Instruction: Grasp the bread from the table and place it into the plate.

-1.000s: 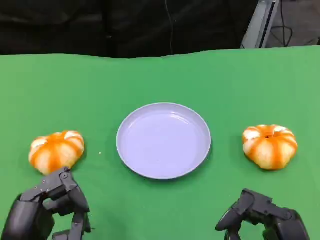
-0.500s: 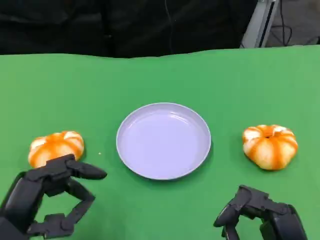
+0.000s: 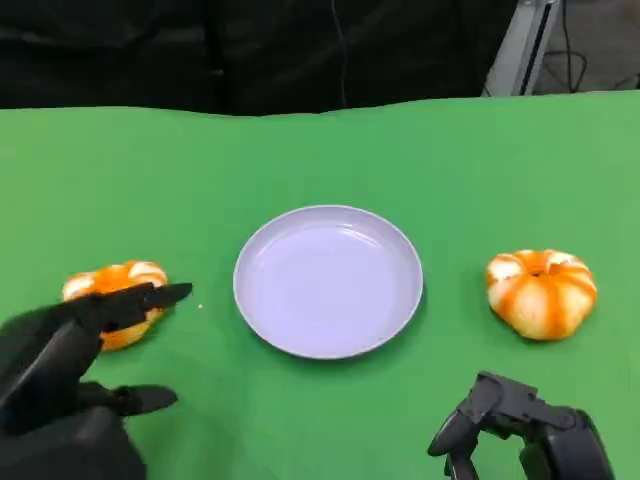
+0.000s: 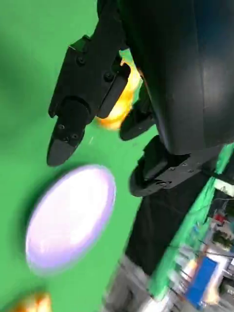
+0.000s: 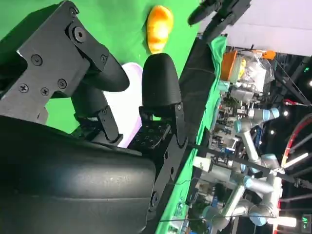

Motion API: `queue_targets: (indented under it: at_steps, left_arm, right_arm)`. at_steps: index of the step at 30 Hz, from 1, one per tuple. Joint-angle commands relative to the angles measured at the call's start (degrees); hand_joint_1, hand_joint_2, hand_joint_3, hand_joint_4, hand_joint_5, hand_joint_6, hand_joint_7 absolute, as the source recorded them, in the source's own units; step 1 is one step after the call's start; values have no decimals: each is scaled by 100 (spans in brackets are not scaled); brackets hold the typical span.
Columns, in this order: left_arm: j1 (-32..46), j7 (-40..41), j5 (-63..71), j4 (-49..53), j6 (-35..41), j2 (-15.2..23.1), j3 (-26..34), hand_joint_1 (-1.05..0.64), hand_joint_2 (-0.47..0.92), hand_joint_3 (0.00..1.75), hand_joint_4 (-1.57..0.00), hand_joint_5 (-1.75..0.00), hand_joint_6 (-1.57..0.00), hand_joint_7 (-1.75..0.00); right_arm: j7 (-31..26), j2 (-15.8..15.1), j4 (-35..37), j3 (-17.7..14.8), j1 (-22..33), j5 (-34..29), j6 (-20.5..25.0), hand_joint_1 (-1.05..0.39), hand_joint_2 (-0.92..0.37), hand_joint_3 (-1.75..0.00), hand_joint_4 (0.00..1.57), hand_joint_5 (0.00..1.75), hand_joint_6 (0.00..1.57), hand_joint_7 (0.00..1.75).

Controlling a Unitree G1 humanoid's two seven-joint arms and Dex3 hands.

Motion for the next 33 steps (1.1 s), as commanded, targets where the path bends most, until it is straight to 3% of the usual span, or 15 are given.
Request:
queue_targets:
  at_steps: [1,10,14,23,33]
  left_arm:
    - [-98,154,254,-24,110,106,-75,-57,92,2,-23,-31,-36,0]
    - [-99,174,268,-33,139,114,-95,-57,92,2,-24,-29,-36,0]
    - [-919,472,1885,576,691,362,-667,-65,92,2,-10,-22,-23,0]
    - [-1145,543,2145,751,1064,378,-923,-65,92,1,-6,-20,-20,0]
    - [-2749,949,2577,3439,1793,55,-1899,-60,90,1,-5,-22,-17,0]
  right_arm:
    - [-13,-36,-63,-35,36,36,17,1,-22,-154,89,163,91,132]
    - [-13,-36,-63,-35,36,36,17,1,-22,-154,89,163,91,132]
    - [-27,-32,-44,-33,14,8,-3,2,-22,-155,89,163,91,132]
    - [-19,-31,-55,-30,21,26,9,2,-21,-156,89,162,91,131]
    - [-10,-40,-112,-16,82,29,-10,1,-21,-156,89,161,91,131]
